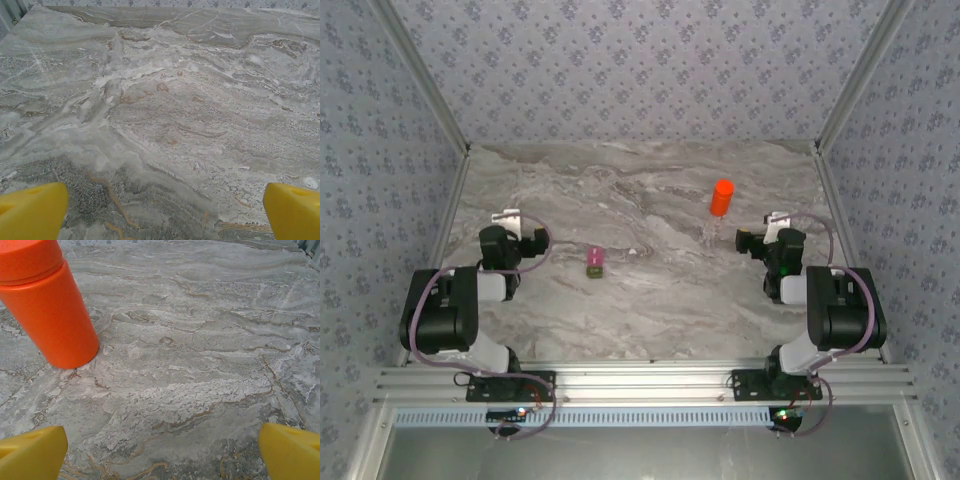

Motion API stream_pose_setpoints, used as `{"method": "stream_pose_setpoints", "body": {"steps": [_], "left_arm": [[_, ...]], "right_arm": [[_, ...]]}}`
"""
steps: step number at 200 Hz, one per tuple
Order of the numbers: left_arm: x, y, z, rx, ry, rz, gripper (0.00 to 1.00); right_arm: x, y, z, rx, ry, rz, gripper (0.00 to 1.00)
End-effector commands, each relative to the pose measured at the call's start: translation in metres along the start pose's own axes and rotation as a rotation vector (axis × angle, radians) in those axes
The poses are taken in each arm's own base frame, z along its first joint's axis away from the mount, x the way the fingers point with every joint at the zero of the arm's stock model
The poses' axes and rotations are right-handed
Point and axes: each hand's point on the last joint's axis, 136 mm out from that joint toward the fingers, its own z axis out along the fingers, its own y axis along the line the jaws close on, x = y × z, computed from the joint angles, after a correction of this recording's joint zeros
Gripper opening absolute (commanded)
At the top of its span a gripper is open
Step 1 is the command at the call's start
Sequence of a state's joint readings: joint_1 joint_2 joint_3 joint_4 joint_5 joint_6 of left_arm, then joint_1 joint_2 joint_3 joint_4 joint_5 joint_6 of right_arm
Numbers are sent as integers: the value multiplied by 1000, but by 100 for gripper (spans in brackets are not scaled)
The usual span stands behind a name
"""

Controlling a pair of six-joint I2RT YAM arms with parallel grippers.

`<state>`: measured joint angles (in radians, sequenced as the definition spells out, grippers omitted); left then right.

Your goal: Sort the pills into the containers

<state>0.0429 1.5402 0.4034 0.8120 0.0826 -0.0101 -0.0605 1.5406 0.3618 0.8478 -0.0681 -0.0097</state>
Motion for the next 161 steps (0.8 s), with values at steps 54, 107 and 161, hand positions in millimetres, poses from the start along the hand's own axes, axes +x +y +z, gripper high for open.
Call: {"method": "stream_pose_setpoints", "body": {"steps": [54, 107, 161], "left_arm": [[-7, 7, 1, -34, -16, -15, 100], [-7, 6, 1, -36, -15, -13, 100], [-8, 7, 0, -40, -18, -14, 100]], "right_arm": [[-12, 1, 1, -1, -27, -24, 100], [-11, 0, 2, -1, -22, -18, 100], [-16, -4, -2, 13, -40, 6, 100]]}}
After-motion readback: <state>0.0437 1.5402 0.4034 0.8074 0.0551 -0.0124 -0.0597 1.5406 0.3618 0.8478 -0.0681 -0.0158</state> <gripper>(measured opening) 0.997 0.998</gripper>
